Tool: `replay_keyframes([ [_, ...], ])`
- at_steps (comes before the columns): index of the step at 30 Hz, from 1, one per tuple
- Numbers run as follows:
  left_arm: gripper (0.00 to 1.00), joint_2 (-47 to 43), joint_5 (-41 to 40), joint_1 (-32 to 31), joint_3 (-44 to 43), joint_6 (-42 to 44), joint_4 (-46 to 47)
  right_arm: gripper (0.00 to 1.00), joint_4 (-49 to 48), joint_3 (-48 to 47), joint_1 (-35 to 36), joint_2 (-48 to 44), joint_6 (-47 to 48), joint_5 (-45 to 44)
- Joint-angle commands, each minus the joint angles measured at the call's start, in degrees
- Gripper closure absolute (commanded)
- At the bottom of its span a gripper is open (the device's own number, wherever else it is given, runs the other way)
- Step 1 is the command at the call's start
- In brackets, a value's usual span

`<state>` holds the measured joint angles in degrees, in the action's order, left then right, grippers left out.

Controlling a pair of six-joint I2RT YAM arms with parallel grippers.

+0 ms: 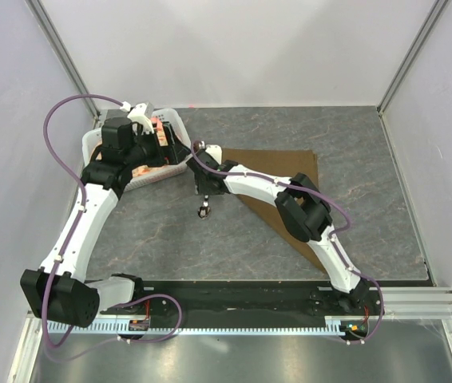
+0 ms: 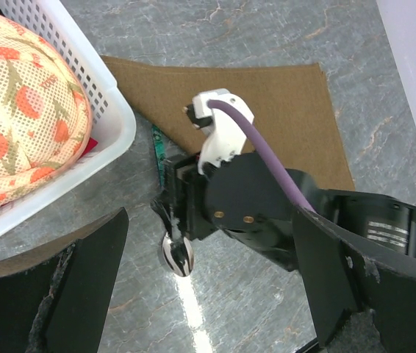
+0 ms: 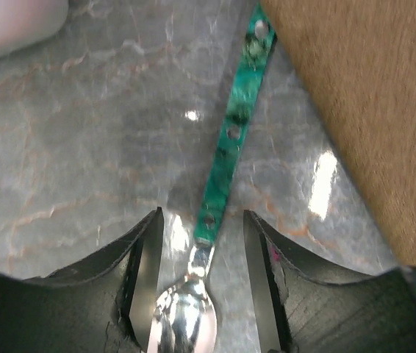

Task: Fold the napkin, place the utensils inside, and roll it up
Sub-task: Grab a utensil with the right arm

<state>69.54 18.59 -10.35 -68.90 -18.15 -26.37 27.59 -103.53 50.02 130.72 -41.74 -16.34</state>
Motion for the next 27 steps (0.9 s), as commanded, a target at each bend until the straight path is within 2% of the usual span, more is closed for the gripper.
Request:
replay_keyframes([
  [1,0.00,-1.9,1.5,0.3,0.3,-1.0,2.6,0.44,9.7,-7.7,1.3,4.6,2.0,-6.7],
  [4,0.00,-2.1,1.3,0.4,0.3,-0.8,2.6,0.48,10.4,-7.2,1.4,5.5,2.7,-5.8],
  [7,0.00,-2.0,1.3,0.4,0.3,-0.8,2.6,0.63,10.2,-5.6,1.4,5.4,4.5,-4.2],
  [10,0.00,-1.8,1.3,0.4,0.3,-0.8,2.6,0.87,9.5,-3.6,1.4,4.9,9.6,-1.2],
  [11,0.00,-1.9,1.4,0.4,0.3,-0.8,2.6,1.00,9.2,-2.3,1.4,4.6,10.8,0.2],
  [15,0.00,-1.7,1.4,0.4,0.5,-0.8,2.7,1.00,5.6,4.4,1.5,-0.1,16.3,3.2],
  [19,0.00,-1.3,1.4,0.4,0.6,-0.9,2.8,1.00,-0.1,12.5,1.4,-11.4,23.1,9.7],
  [25,0.00,-1.1,2.0,0.6,0.6,-1.2,2.8,1.00,0.8,20.5,1.1,-25.7,36.7,11.2],
  [27,0.00,-0.8,2.3,0.5,0.6,-1.3,3.0,1.00,1.7,21.5,0.3,-28.0,41.2,12.1],
])
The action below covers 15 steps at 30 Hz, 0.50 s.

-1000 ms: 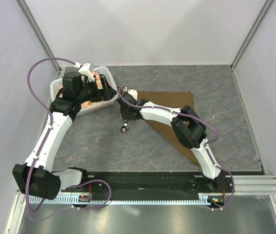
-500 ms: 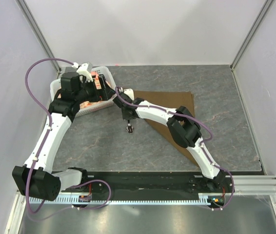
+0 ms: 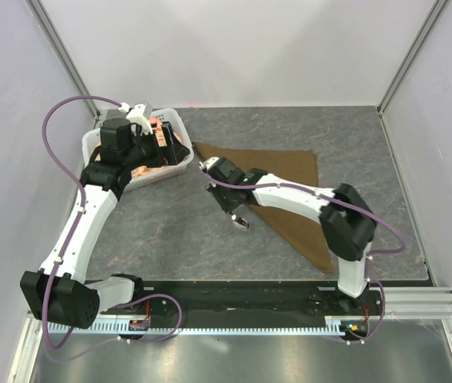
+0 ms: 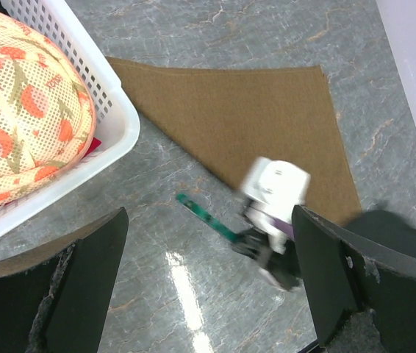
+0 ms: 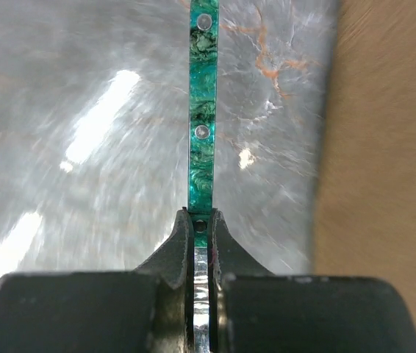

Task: Fold the napkin, place the utensils inside, and roll it up
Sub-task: Grab a utensil with the right arm, then place the utensil onto the napkin

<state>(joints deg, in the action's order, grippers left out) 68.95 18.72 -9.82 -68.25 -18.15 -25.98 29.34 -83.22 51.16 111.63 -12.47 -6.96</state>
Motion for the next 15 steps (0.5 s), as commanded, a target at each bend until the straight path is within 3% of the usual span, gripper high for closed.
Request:
replay_keyframes([
  [1,0.00,-0.3,2.2,0.0,0.0,-1.4,2.5,1.00,0.1,2.1,-1.2,-10.4,14.6,2.9],
  [15,0.00,0.0,1.8,0.0,0.3,-0.8,2.7,1.00,-1.6,3.5,-14.9,-5.4,27.7,4.9],
])
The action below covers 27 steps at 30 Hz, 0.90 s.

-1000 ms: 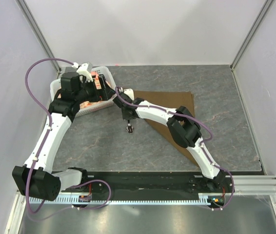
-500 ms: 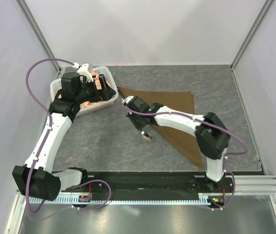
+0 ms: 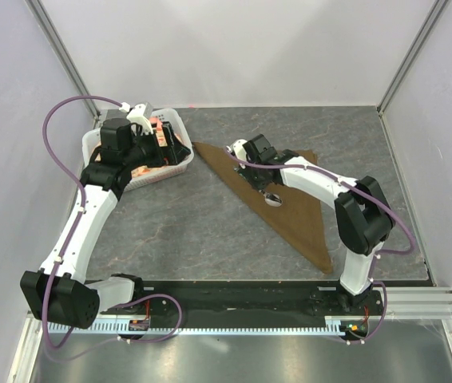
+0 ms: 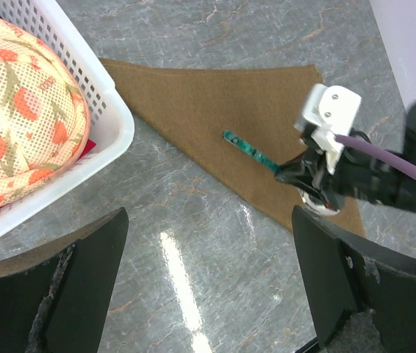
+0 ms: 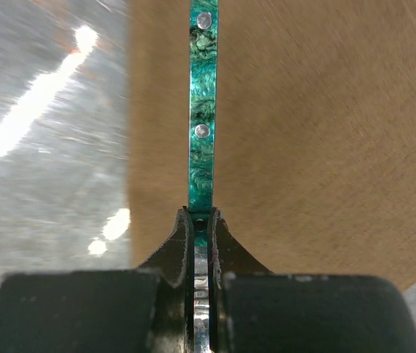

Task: Fold the napkin, place the utensils inside, and roll it up
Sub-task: Place the utensil onto the napkin

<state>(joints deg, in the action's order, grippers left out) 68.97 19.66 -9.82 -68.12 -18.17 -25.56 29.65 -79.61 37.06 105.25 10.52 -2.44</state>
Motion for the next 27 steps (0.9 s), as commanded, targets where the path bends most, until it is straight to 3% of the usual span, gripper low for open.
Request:
replay_keyframes([
  [1,0.00,0.0,0.8,0.0,0.0,-0.8,2.2,1.00,-2.0,0.2,-1.0,1.4,5.1,0.5],
  [8,0.00,0.1,0.8,0.0,0.1,-0.7,2.3,1.00,-3.1,1.3,-2.4,3.5,7.3,2.3],
  [27,0.00,0.0,1.2,0.1,0.1,-0.9,2.3,1.00,-5.0,3.6,-2.7,6.9,2.2,3.8],
])
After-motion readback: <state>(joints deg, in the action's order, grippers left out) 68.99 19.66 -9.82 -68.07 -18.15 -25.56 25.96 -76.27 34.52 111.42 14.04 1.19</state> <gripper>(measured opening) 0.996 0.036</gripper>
